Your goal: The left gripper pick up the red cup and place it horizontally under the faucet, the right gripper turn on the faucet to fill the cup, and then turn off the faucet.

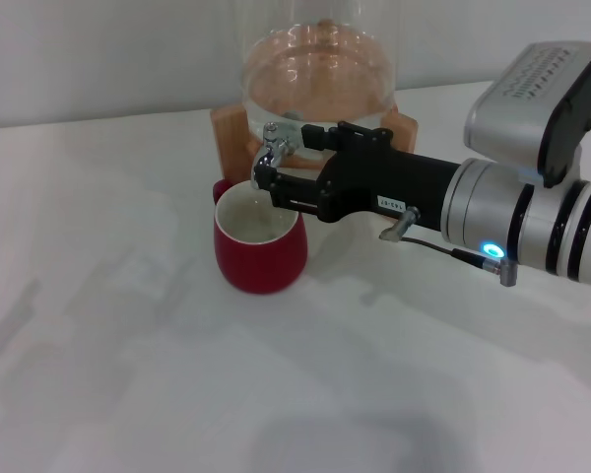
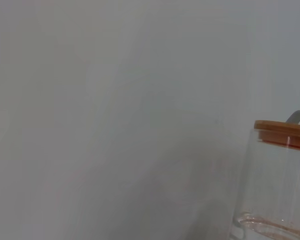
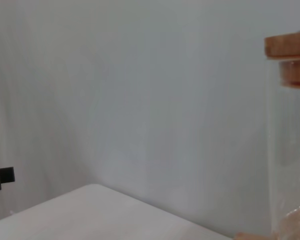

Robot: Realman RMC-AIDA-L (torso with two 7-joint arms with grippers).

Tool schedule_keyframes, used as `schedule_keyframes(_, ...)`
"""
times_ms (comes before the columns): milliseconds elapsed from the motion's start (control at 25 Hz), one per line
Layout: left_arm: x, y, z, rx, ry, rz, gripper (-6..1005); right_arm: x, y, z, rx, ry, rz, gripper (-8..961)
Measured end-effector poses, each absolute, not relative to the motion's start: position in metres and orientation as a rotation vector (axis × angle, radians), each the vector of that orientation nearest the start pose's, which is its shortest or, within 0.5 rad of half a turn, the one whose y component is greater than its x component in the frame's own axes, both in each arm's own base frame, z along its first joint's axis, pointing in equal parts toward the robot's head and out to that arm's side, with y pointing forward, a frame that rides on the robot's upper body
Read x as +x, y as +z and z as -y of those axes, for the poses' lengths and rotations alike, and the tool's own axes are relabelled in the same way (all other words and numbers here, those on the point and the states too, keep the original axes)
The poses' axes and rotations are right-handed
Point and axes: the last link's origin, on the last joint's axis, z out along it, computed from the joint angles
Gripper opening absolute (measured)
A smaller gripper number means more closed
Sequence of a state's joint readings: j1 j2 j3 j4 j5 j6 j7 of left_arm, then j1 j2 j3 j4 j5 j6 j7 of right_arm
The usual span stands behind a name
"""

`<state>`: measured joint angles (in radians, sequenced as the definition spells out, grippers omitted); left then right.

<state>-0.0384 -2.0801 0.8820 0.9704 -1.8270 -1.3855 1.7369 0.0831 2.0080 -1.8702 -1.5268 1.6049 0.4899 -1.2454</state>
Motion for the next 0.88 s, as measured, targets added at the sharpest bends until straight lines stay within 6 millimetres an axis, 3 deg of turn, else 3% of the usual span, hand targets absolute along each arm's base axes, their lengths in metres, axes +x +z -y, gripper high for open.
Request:
schedule_keyframes(440, -0.32, 0.093, -0.266, -2.034, -0.949, 0.703, 706, 0.14, -0.009, -0.3, -2.364, 0.757, -0.538, 780)
schedule_keyframes(880, -0.325, 0.093, -0.265, -2.031, -0.929, 0.726, 704, 0.174, 0.033, -0.301, -2.281, 0.734, -0.595, 780)
